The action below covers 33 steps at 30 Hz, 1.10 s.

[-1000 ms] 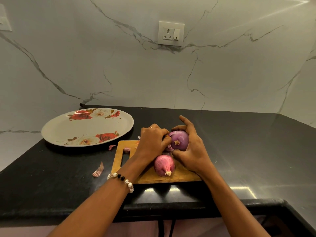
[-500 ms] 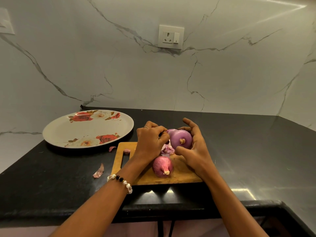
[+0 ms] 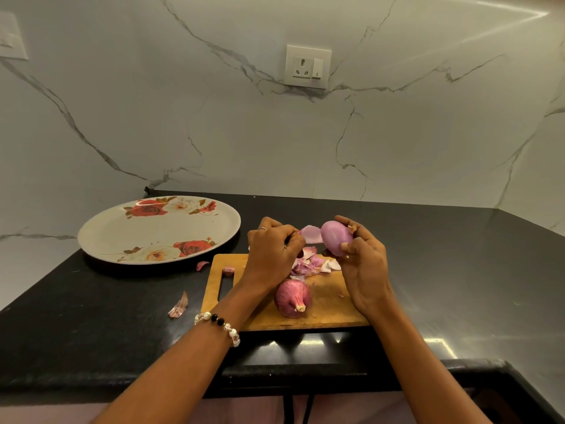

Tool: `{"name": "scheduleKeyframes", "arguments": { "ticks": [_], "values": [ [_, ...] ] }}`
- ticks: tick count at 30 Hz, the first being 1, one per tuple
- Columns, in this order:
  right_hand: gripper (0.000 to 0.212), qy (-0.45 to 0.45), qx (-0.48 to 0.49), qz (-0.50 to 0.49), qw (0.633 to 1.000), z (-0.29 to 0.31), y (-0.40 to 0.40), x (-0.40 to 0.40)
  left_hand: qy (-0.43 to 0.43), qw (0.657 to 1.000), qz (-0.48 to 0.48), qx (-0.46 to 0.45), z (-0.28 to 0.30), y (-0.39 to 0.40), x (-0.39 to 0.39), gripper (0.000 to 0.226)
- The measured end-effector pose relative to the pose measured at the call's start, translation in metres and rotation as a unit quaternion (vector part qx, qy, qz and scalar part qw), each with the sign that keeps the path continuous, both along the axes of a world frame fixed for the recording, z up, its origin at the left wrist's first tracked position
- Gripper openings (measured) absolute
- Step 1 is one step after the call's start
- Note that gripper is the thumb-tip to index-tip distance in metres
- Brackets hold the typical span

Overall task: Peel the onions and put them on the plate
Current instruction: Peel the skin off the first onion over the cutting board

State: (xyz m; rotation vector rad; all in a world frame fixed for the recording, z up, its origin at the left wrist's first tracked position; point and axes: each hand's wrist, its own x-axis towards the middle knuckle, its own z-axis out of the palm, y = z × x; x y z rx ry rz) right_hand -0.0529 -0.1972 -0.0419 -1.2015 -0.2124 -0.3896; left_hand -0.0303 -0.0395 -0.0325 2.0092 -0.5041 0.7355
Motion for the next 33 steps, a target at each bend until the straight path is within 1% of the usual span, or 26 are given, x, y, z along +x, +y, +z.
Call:
{"name": "scheduleKeyframes", "arguments": {
  "ticks": [2, 4, 5, 8, 9, 11, 13, 15, 21, 26, 30, 33],
  "values": [
    [0.043, 0.013, 0.035, 0.007, 0.999, 0.0021, 0.0002, -0.0005, -0.003, 1.0, -0.004, 0.0, -0.0013, 0.0002, 0.0, 0.034],
    [0.044, 0.028, 0.051, 0.0, 0.998, 0.0021, 0.0015, 0.0004, -0.001, 1.0, -0.008, -0.001, -0.0012, 0.0, 0.0004, 0.033],
    [0.041, 0.034, 0.059, -0.005, 0.998, 0.0016, 0.0024, 0.0007, 0.001, 1.0, -0.012, -0.001, -0.0008, -0.0001, 0.0, 0.035],
    [0.023, 0.047, 0.097, 0.009, 0.994, 0.0015, 0.0024, 0.0002, 0.023, 0.999, -0.028, 0.009, 0.0, -0.0005, -0.0015, 0.039],
    [0.022, 0.05, 0.095, 0.015, 0.994, 0.0012, 0.0022, -0.0003, 0.031, 0.999, -0.031, 0.013, 0.0001, -0.0006, -0.0019, 0.039],
    [0.026, 0.047, 0.067, 0.019, 0.996, 0.0005, 0.0013, -0.0001, 0.042, 0.998, -0.034, 0.018, 0.0, -0.0001, -0.0011, 0.042],
    [0.041, 0.033, 0.039, 0.029, 0.998, -0.0005, 0.0022, 0.0004, 0.043, 0.997, -0.04, 0.042, 0.0004, 0.0014, -0.0002, 0.05],
    [0.048, 0.021, 0.013, 0.044, 0.999, -0.0005, 0.0038, -0.0004, 0.038, 0.996, -0.049, 0.063, 0.0006, 0.0016, 0.0011, 0.051],
    [0.048, 0.0, -0.016, 0.048, 0.999, 0.0003, 0.0052, -0.0011, 0.025, 0.996, -0.058, 0.059, 0.0009, 0.0031, 0.0016, 0.035],
    [0.05, -0.007, -0.086, 0.05, 0.995, -0.0019, 0.0069, -0.0012, 0.008, 0.999, -0.022, 0.048, 0.0025, 0.0048, 0.0009, 0.029],
    [0.058, -0.024, -0.189, 0.015, 0.982, -0.0035, 0.0071, -0.0037, -0.009, 1.0, 0.001, 0.028, 0.0033, 0.0029, -0.0023, 0.023],
    [0.065, -0.031, -0.205, -0.016, 0.978, -0.0029, 0.007, -0.0041, 0.004, 0.999, 0.009, 0.05, 0.0044, 0.0007, -0.0039, 0.022]
  ]
}}
